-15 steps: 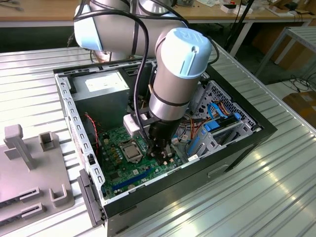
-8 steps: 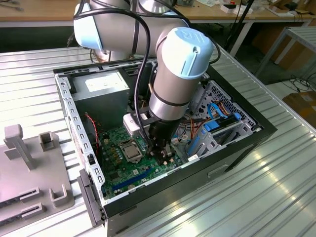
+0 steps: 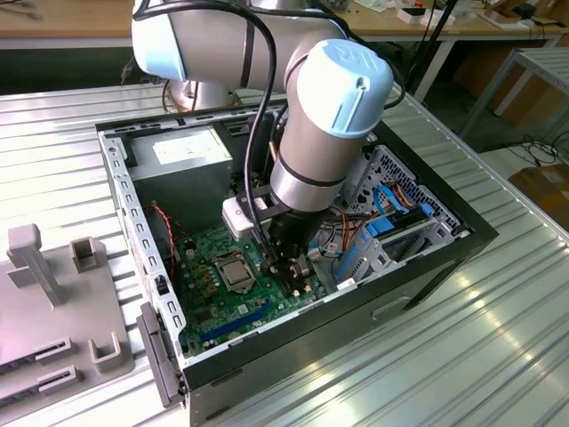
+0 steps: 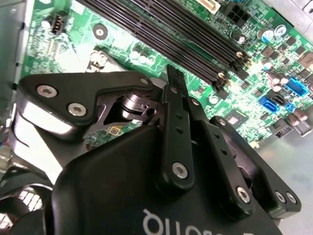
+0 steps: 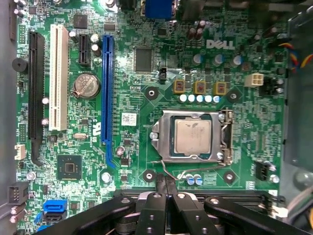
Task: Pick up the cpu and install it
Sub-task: 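Install the first cpu locking lever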
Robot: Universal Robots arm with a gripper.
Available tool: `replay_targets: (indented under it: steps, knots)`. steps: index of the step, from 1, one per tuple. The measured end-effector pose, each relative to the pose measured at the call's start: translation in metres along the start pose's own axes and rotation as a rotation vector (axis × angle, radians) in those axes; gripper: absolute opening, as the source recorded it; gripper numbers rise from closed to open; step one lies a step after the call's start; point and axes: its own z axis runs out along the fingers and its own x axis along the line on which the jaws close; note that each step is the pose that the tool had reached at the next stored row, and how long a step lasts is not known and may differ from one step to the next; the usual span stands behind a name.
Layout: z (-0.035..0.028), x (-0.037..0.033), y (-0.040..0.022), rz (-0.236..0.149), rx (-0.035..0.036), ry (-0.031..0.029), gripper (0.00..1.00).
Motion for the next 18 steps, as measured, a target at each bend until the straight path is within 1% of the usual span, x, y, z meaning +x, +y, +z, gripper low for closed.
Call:
replay_targets:
  steps: [1, 3, 4, 5, 6, 9, 11, 12, 13, 15, 18]
  knots:
    - [-0.0025, -0.0001, 0.0001, 0.0, 0.0005, -0.009, 0.11]
    - [-0.0056, -0.0002, 0.0002, -0.001, 0.0009, -0.0187, 0.11]
    - [-0.0083, -0.0002, 0.0003, -0.001, 0.0011, -0.0252, 0.11]
    - [-0.0108, -0.0002, 0.0004, -0.001, 0.0014, -0.0329, 0.11]
    - [-0.0124, -0.0003, 0.0004, -0.001, 0.0017, -0.0382, 0.11]
    - [-0.0163, -0.0004, 0.0006, -0.002, 0.0022, -0.0499, 0.11]
    - [-0.0184, -0.0005, 0.0006, -0.002, 0.0025, -0.0556, 0.11]
    - [-0.0204, -0.0006, 0.0007, -0.002, 0.0027, -0.0599, 0.11]
    - [-0.0218, -0.0006, 0.0007, -0.002, 0.0027, -0.0626, 0.11]
    - [-0.0256, -0.001, 0.0008, -0.002, 0.0031, -0.0711, 0.11]
    - [-0.028, -0.0015, 0.0009, -0.003, 0.0036, -0.0799, 0.11]
